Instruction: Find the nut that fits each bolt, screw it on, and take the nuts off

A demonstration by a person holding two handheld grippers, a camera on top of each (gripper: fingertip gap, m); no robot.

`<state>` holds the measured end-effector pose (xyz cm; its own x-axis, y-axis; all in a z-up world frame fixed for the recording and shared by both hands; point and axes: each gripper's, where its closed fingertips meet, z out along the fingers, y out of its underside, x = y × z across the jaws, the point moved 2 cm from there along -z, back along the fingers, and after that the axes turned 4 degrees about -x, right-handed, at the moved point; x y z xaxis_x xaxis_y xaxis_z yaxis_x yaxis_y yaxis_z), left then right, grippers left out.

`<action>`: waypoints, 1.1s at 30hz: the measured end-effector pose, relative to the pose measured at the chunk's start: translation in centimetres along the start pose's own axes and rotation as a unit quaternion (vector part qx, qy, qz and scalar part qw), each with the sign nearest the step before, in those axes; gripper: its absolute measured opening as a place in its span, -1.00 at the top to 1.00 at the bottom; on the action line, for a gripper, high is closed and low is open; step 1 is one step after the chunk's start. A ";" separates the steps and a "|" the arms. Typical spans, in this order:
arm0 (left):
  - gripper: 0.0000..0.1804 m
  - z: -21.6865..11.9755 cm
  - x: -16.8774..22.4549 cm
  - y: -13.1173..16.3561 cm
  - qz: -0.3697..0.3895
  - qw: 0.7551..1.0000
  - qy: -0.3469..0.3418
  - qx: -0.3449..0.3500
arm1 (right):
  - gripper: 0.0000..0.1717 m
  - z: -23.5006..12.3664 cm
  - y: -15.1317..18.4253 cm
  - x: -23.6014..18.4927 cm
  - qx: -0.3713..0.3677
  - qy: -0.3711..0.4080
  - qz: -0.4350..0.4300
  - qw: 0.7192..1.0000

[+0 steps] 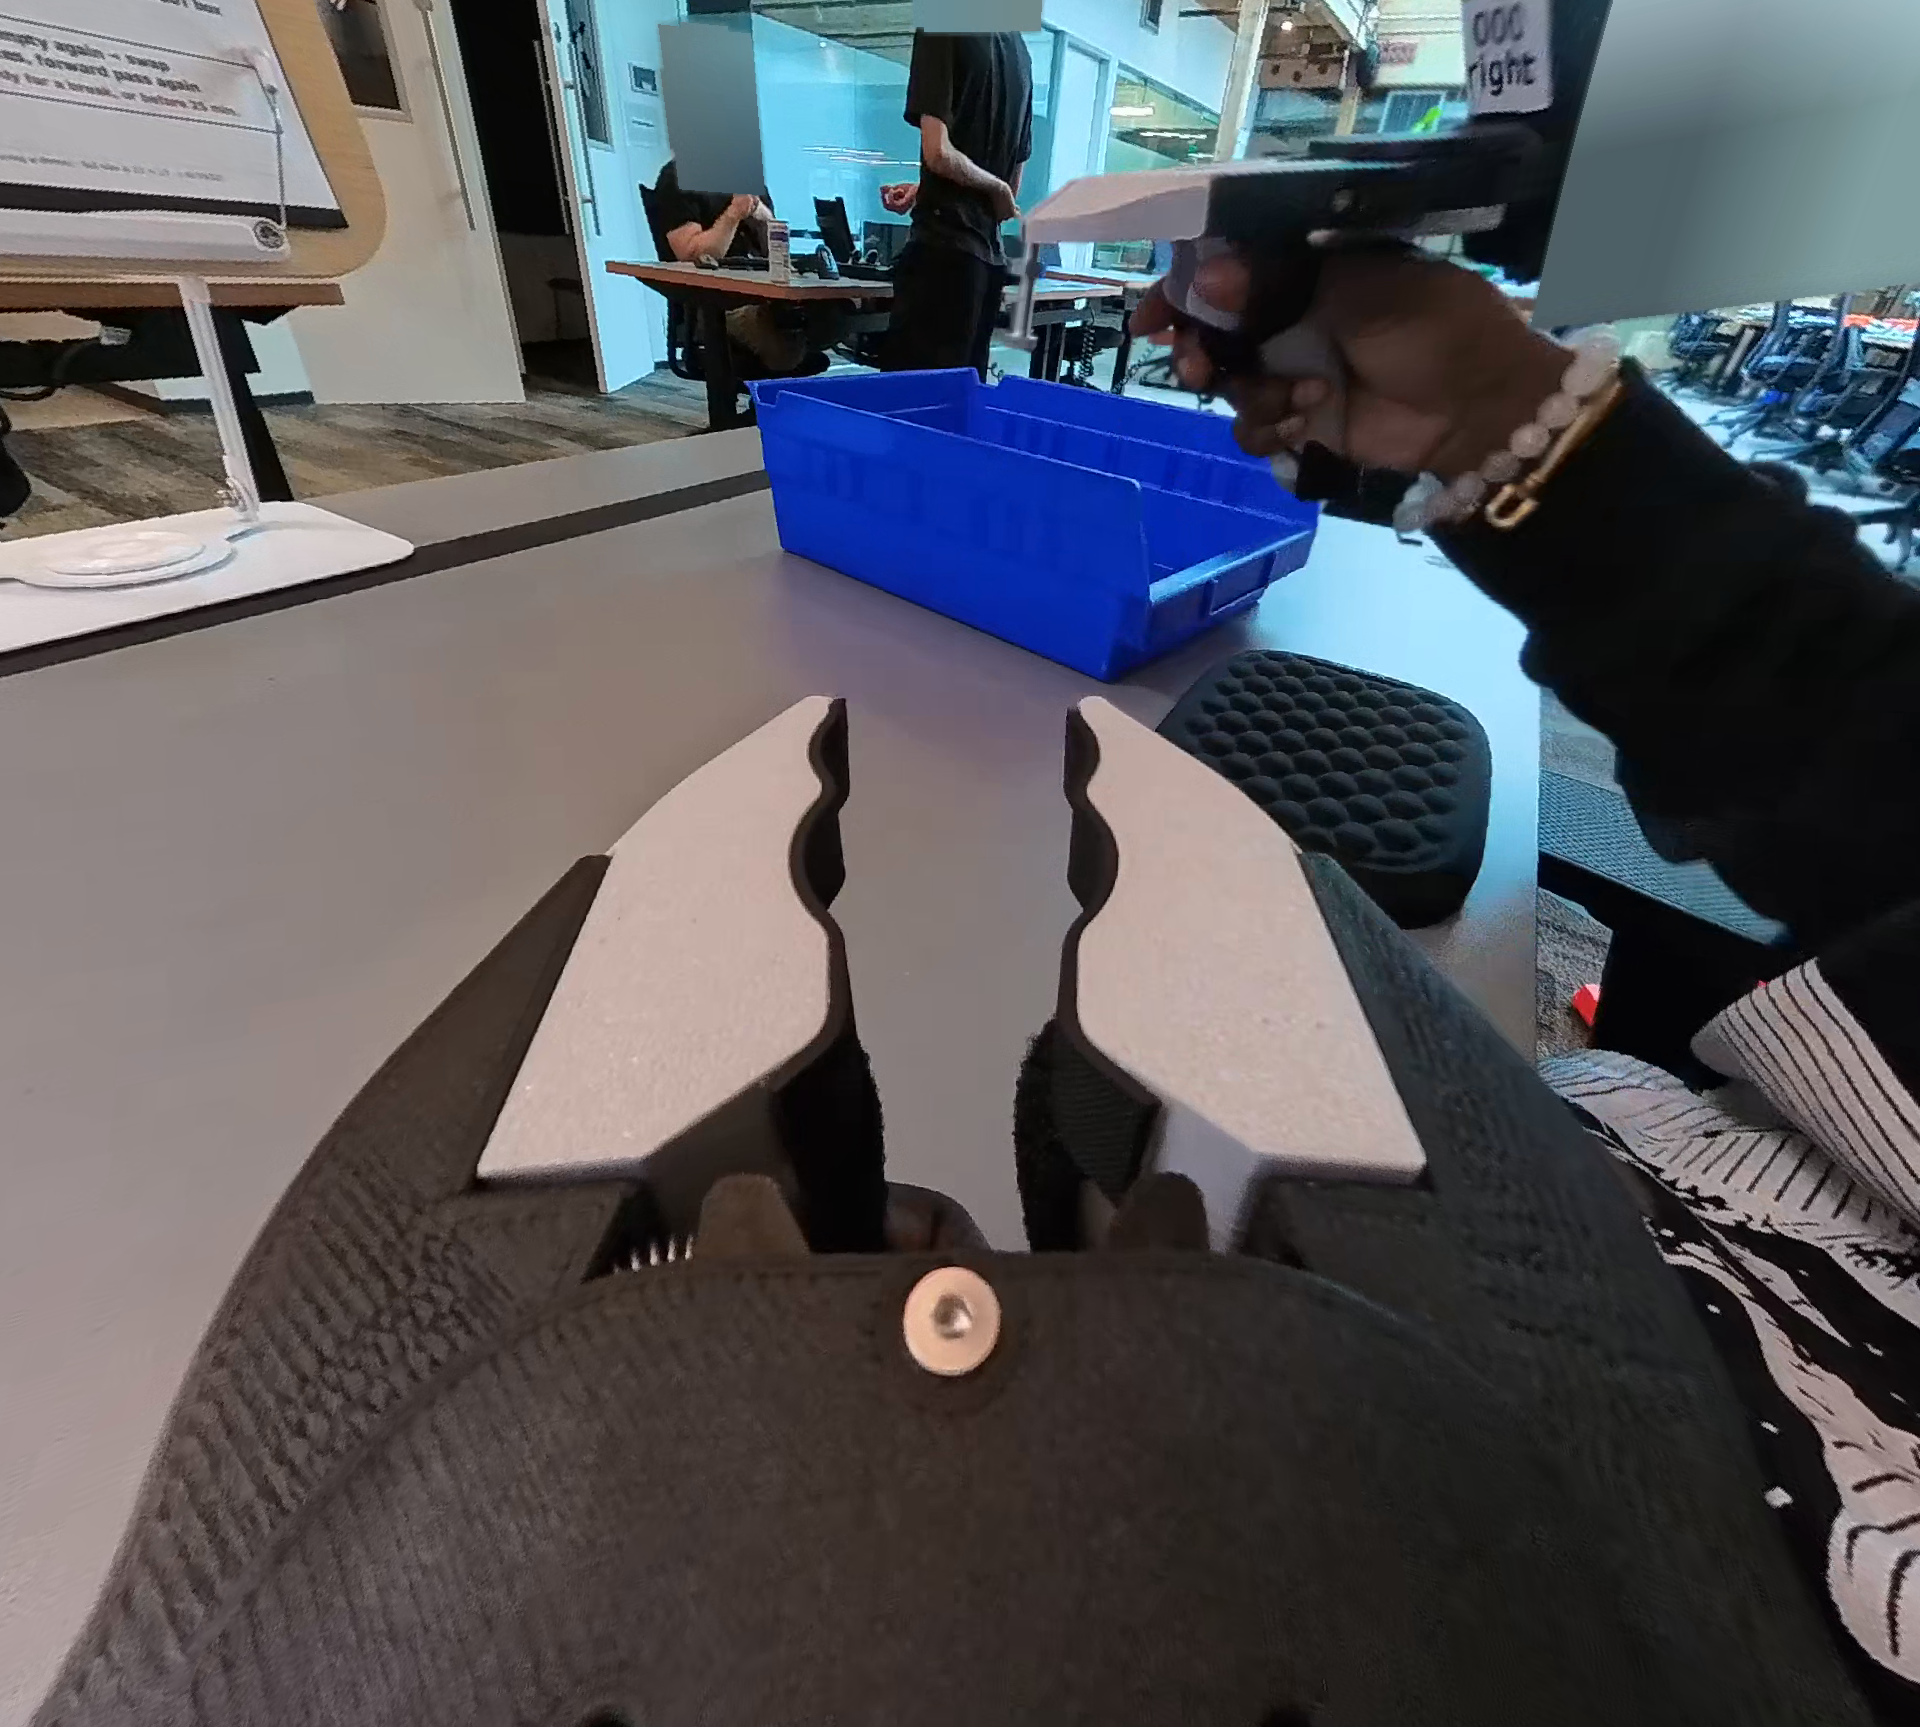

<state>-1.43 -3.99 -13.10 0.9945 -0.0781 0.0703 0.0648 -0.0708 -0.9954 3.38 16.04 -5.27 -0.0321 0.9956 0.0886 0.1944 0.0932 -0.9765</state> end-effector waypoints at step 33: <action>0.60 -0.1 -0.6 0.0 -0.023 1.000 -0.008 0.000 | 0.77 0.6 16.5 18.8 -0.288 0.204 0.114 0.929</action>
<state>-2.01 -4.02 -13.14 0.9915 -0.0591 0.1159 0.1115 -0.0732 -0.9911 5.37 36.24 -19.86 0.4257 0.9018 0.0748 0.6468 -0.2454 -0.7221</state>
